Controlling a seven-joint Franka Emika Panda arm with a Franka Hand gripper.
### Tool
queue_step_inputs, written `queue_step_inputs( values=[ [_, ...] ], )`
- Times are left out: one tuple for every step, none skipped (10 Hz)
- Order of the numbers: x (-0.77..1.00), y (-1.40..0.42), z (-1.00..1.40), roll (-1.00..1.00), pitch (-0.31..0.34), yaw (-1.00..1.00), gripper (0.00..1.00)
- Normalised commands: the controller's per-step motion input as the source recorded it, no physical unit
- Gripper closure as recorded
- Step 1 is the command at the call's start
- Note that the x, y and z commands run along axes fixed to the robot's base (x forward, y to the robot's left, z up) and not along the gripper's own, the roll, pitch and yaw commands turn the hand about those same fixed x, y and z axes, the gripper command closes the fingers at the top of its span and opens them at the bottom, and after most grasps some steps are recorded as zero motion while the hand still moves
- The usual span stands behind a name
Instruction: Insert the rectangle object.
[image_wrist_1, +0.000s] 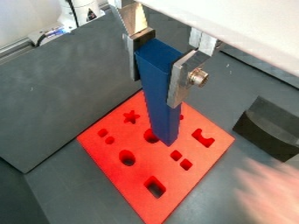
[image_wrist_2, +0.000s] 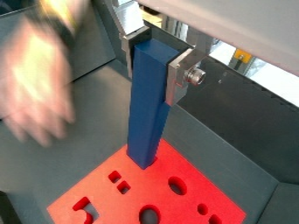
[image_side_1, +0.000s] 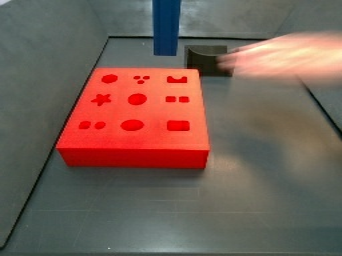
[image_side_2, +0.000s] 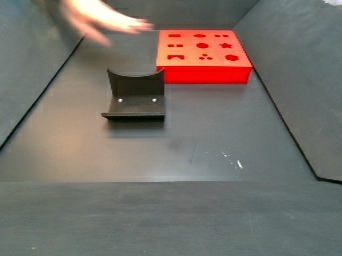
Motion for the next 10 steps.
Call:
queue_step_inputs(
  values=[
    [0.02,-0.05,-0.15,-0.01,-0.031,0.00,1.00],
    [0.32,-0.48,-0.92,-0.03,-0.014,0.00,1.00],
    [0.40,-0.73,-1.00,0.00,-0.023,0.00,1.00],
    [0.27,-0.85,-0.85,0.00,-0.074,-0.01,1.00],
    [0.31,-0.69,-0.74,-0.08,-0.044,-0.04,1.00],
    [0.11,-0.08,-0.20,-0.07,0.000,-0.10,1.00],
    [0.05,0.00,-0.03,0.00,0.000,0.00,1.00],
    [0.47,0.05,-0.45,-0.04,0.046,-0.08,1.00],
    [0.61,0.30,-0.66,-0.15,0.081,-0.14,1.00],
    [0.27,0.18,-0.40,-0.13,0.000,-0.14,1.00]
  ],
)
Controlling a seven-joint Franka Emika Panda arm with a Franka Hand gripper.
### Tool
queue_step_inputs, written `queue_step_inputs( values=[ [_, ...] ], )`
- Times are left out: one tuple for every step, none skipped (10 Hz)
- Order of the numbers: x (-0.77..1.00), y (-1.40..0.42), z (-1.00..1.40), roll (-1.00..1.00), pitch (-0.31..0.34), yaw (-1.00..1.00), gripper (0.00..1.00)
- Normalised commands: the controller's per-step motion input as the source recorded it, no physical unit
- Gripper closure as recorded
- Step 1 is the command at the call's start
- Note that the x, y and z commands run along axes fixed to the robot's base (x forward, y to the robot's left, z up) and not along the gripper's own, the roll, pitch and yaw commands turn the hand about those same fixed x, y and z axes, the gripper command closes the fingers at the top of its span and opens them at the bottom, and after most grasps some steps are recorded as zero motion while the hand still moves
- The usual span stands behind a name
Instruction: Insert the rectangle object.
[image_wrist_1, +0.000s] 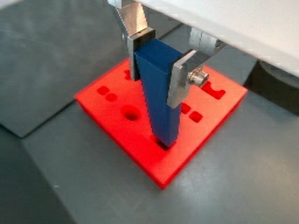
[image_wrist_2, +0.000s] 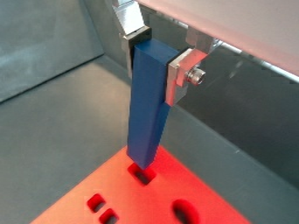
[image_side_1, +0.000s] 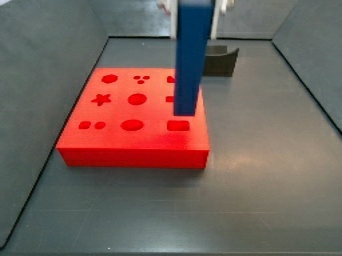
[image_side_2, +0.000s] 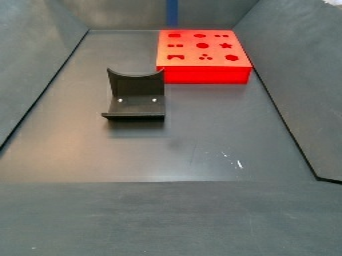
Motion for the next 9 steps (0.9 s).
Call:
queue_step_inputs(
  values=[
    [0.00,0.00,-0.04,0.00,0.000,0.00,1.00],
    [-0.26,0.00,-0.42,0.06,-0.087,0.00,1.00],
    [-0.33,0.03,-0.37,0.00,-0.099,0.00,1.00],
    [-0.26,0.04,-0.13,0.00,-0.051,0.00,1.00],
    [0.00,0.00,0.00,-0.01,0.000,0.00,1.00],
    [0.00,-0.17,-0.07,-0.08,-0.021,0.03,1.00],
    [0.00,-0.24,-0.16,-0.13,-0.026,0.06,1.00],
    [0.00,-0.11,-0.21,-0.21,-0.043,0.02,1.00],
    [0.00,-0.02,-0.34,-0.27,-0.064,0.00,1.00]
  ],
)
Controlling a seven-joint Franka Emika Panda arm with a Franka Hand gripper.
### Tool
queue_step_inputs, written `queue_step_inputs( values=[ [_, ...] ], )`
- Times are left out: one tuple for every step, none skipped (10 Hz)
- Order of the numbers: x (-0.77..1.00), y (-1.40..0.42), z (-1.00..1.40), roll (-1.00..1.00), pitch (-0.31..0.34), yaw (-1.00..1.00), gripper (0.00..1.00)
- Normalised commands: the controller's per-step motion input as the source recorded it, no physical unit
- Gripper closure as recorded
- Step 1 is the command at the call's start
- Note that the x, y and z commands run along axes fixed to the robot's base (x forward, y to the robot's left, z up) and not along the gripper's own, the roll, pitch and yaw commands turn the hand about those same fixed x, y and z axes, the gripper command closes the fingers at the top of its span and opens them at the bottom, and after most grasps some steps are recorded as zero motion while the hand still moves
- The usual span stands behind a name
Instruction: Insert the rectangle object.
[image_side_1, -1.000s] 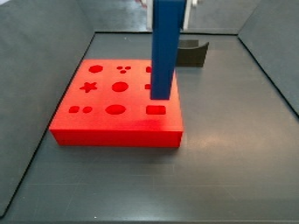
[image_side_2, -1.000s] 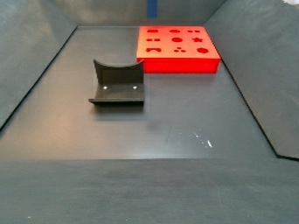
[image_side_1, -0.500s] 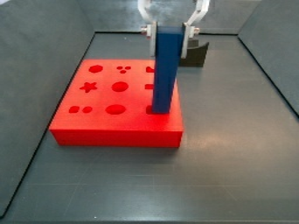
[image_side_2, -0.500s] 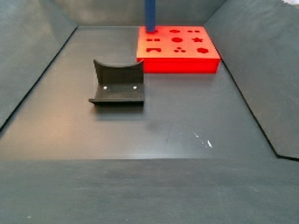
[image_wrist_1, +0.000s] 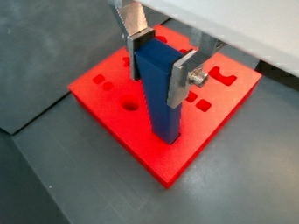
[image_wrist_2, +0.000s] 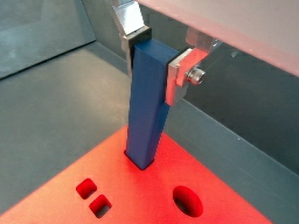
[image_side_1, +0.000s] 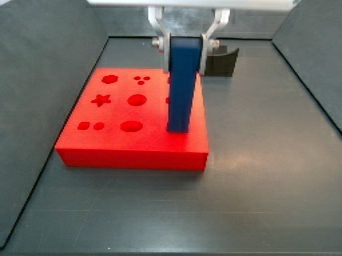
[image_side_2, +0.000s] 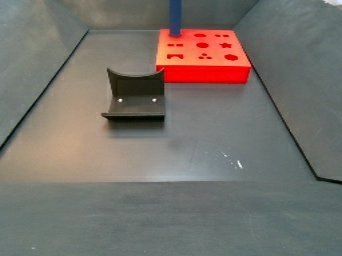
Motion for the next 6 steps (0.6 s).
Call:
queue_step_inputs(
  values=[
    [0.03,0.04,-0.54,-0.28,-0.077,0.00,1.00],
    [0.03,0.17,-0.68,-0.23,-0.106,0.00,1.00],
    [0.03,0.19,-0.79,-0.16,-0.106,0.00,1.00],
    [0.00,0.16,-0.87,-0.08,-0.133,0.00,1.00],
    [0.00,0.07,-0.95,-0.01,-0.149,0.00,1.00],
    [0.00,0.00,-0.21,-0.06,-0.066,0.00,1.00]
  ],
)
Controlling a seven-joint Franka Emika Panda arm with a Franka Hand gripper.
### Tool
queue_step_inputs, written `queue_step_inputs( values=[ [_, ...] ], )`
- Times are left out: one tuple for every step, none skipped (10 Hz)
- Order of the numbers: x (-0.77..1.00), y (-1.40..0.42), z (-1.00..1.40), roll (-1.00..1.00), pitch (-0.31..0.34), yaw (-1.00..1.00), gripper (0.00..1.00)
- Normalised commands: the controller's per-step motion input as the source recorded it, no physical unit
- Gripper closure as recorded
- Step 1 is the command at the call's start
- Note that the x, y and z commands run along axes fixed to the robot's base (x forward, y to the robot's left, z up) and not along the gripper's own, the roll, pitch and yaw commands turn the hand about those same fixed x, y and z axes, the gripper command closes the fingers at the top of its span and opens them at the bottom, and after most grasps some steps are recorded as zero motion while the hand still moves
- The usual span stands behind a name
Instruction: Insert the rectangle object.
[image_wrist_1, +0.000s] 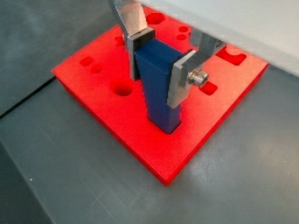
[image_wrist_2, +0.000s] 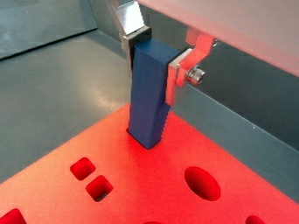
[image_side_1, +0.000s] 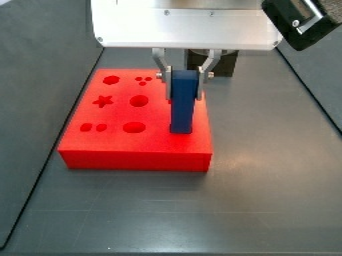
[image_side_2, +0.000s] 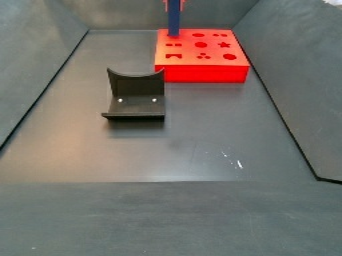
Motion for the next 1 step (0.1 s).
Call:
queue_step_inputs(
  values=[
    [0.00,0.00,0.00,0.00,0.000,0.00,1.00]
  ],
)
